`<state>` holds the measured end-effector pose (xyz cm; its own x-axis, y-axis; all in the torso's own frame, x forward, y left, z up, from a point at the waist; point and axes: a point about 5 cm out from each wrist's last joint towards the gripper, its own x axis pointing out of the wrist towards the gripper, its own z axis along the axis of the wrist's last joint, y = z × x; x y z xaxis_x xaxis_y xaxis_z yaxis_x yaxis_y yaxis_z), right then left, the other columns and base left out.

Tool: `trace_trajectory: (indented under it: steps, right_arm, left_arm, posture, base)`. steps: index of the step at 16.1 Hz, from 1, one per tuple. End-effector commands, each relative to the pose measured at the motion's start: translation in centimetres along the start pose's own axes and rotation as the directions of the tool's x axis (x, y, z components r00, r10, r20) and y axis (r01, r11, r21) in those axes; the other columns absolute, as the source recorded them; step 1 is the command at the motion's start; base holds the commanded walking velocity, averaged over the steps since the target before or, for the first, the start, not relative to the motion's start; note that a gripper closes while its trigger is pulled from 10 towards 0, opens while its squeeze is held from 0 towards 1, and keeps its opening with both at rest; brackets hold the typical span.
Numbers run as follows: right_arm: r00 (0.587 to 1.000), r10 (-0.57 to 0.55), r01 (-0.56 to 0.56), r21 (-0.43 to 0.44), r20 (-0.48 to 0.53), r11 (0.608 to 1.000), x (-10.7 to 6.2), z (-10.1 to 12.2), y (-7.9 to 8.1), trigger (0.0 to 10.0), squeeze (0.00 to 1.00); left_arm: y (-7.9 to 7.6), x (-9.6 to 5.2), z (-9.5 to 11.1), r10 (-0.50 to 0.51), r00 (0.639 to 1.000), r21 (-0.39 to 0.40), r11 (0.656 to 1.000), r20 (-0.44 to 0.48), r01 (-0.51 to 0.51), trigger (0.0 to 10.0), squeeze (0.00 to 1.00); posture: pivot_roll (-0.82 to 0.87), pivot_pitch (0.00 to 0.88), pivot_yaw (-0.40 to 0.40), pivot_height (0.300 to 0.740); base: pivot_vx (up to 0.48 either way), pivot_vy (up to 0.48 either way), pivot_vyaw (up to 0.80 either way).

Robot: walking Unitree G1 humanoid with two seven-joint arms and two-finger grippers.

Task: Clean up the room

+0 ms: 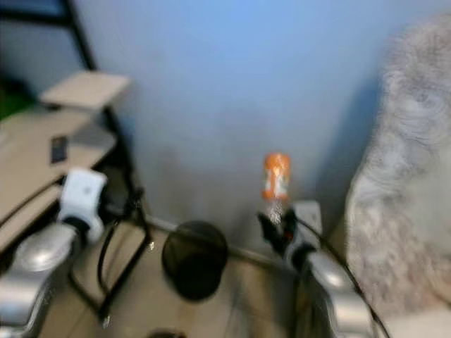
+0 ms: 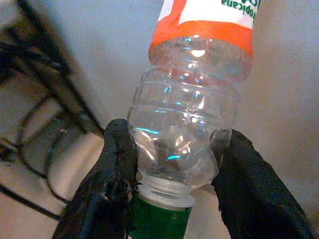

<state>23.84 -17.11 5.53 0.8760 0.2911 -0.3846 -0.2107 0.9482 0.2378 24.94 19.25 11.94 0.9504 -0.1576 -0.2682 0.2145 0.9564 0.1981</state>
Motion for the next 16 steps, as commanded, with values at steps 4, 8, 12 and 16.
trace_trajectory:
  steps: [4,8,12,16]
  right_arm:
    - [0.994,-0.105,0.104,0.038,0.020,0.994,-0.3,0.6,-0.3,10.0,0.00]
    - [0.999,-0.034,0.036,-0.136,0.015,0.990,0.5,1.9,0.8,10.0,0.00]
    - [0.999,-0.045,0.046,-0.147,0.011,0.988,1.2,2.5,0.8,10.0,0.00]
    - [0.998,-0.054,0.056,-0.155,0.018,0.986,1.7,2.9,1.0,10.0,0.00]
  left_arm:
    - [-0.5,-0.1,0.1,-0.046,0.999,-0.002,0.999,0.018,0.046,10.0,0.00]
    - [-0.8,0.1,-0.1,-0.091,0.996,-0.004,0.996,0.009,0.091,10.0,0.00]
    - [-1.3,0.9,-0.3,-0.120,0.993,0.009,0.993,-0.003,0.120,10.0,0.00]
    - [-0.9,1.5,-0.3,-0.131,0.991,0.023,0.991,-0.006,0.131,10.0,0.00]
  posture:
    - [0.10,0.000,0.015,0.740]
    - [0.08,0.000,0.017,0.740]
    - [0.08,0.000,0.006,0.740]
    - [0.08,0.000,-0.006,0.740]
  base:
    - [0.000,0.000,0.38]
    - [0.265,0.000,0.00]
    - [0.392,0.000,0.60]
    - [0.396,0.000,0.00]
